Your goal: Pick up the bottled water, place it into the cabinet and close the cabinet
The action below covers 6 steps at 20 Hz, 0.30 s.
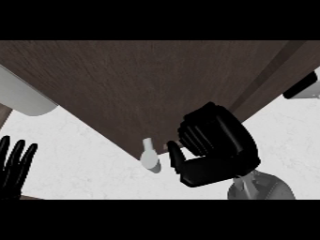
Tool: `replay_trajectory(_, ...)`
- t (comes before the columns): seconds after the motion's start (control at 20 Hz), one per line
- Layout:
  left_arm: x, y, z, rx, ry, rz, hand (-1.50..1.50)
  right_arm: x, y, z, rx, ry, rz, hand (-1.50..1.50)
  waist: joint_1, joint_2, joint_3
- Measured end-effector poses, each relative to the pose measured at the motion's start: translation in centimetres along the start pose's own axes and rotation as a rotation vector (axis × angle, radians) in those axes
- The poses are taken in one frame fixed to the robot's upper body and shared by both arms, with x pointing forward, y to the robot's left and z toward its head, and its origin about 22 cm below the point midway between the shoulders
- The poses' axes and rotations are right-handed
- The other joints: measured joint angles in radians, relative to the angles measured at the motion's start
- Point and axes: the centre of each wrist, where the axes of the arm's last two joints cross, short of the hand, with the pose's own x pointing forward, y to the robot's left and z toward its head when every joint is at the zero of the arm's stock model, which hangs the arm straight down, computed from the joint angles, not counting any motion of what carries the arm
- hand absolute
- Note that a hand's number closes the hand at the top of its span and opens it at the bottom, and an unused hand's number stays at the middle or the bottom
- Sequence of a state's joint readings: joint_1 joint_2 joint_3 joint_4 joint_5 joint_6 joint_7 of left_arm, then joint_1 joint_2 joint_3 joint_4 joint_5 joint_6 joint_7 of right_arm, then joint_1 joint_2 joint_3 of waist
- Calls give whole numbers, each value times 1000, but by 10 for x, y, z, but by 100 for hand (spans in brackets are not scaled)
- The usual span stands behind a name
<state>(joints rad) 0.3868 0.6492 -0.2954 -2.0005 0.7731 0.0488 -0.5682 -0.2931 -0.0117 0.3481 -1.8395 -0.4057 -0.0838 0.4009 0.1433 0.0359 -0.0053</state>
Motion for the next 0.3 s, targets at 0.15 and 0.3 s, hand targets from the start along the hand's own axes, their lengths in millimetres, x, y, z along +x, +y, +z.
replay_trajectory(0.15,0,4,1,2,1,1,-150,4,-5,-37,-60,5,-12,150,0,-3,3)
replay_trajectory(0.3,1,4,4,0,9,6,-150,9,-9,-70,-94,16,-29,150,-10,-9,7)
